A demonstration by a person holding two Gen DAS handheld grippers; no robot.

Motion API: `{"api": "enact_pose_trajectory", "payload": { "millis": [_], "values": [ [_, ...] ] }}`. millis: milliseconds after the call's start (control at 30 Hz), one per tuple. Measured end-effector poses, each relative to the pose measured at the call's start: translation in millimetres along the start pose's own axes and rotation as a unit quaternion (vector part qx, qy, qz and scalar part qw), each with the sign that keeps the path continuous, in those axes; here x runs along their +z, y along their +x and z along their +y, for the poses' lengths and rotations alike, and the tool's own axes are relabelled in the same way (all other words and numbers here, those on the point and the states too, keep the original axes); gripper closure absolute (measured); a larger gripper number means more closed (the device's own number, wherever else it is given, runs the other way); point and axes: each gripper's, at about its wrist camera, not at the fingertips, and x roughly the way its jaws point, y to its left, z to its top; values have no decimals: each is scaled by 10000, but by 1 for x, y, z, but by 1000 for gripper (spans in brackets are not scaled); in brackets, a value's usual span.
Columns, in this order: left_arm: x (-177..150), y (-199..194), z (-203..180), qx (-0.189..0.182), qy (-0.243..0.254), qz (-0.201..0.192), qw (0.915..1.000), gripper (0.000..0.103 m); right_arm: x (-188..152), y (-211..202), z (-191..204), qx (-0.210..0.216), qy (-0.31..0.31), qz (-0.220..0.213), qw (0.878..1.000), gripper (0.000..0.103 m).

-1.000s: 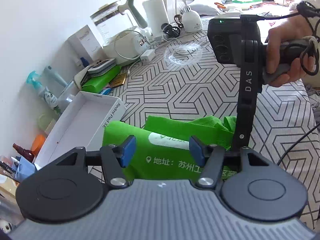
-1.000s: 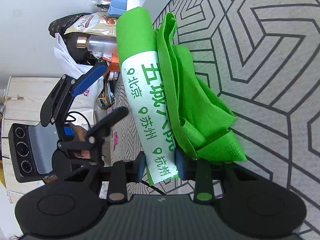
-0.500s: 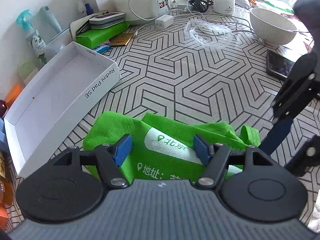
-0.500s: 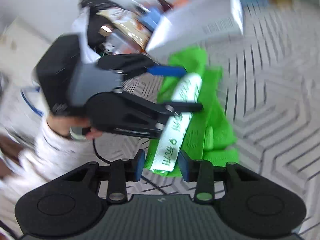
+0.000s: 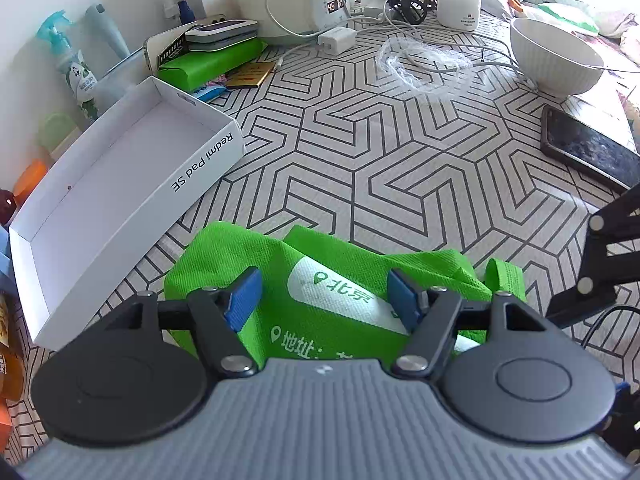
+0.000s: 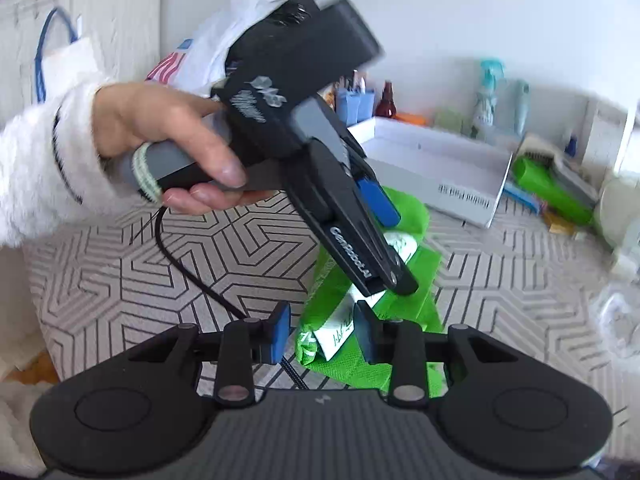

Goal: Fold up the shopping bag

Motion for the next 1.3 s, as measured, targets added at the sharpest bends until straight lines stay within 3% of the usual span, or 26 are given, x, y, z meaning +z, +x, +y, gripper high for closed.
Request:
{"api": "enact_pose_trajectory", "payload": {
  "millis": [67,167,233,300,333,467,633,700,767,833,867,933,1033,1100,1167,1233,1300],
  "values": [
    [1,0,-2,41,6,16,10000,35,-4,6,-3,43,-27,15,10000,68],
    [2,-1,2,8,-62,54,10000,35,-17,11,-26,438,828,20,9956,70],
    [4,-6,8,-126,-189,79,9997,35,-26,15,-44,737,1497,27,9860,72],
    [3,-21,16,-225,-265,-137,9993,37,-35,18,-61,1033,2158,33,9709,75],
    [2,-30,19,-267,-296,-259,9989,37,-40,19,-70,1179,2485,37,9614,76],
    [-12,-57,1,334,644,-927,9930,37,-58,26,-105,1744,3752,49,9104,78],
    [-15,-42,-12,624,1228,-1015,9853,36,-80,34,-145,2359,5154,58,8238,81],
    [-10,-37,-9,587,1149,-1094,9856,35,-87,38,-152,2484,5496,70,7976,80],
    [2,-24,7,308,614,-886,9937,36,-90,44,-158,2527,5730,117,7796,80],
    [9,-11,16,111,300,-657,9973,36,-91,47,-160,2490,5864,198,7705,80],
    [11,-6,16,149,289,-585,9978,36,-90,45,-159,2418,5864,206,7728,79],
    [13,3,8,343,445,-511,9971,36,-82,37,-157,2203,5706,202,7909,74],
    [22,14,8,146,225,-299,9992,38,-61,12,-146,1564,4960,0,8542,54],
    [23,18,16,-118,39,-181,9998,38,-49,2,-128,1131,4169,-43,9019,55],
    [24,20,20,-259,-50,-125,9996,38,-40,-1,-104,665,3301,-21,9416,57],
    [22,21,17,-229,-31,-133,9996,38,-31,-3,-80,157,2422,26,9701,61],
    [22,22,15,-202,-19,-128,9997,38,-26,-4,-55,-447,1502,138,9876,61]
  ]
}}
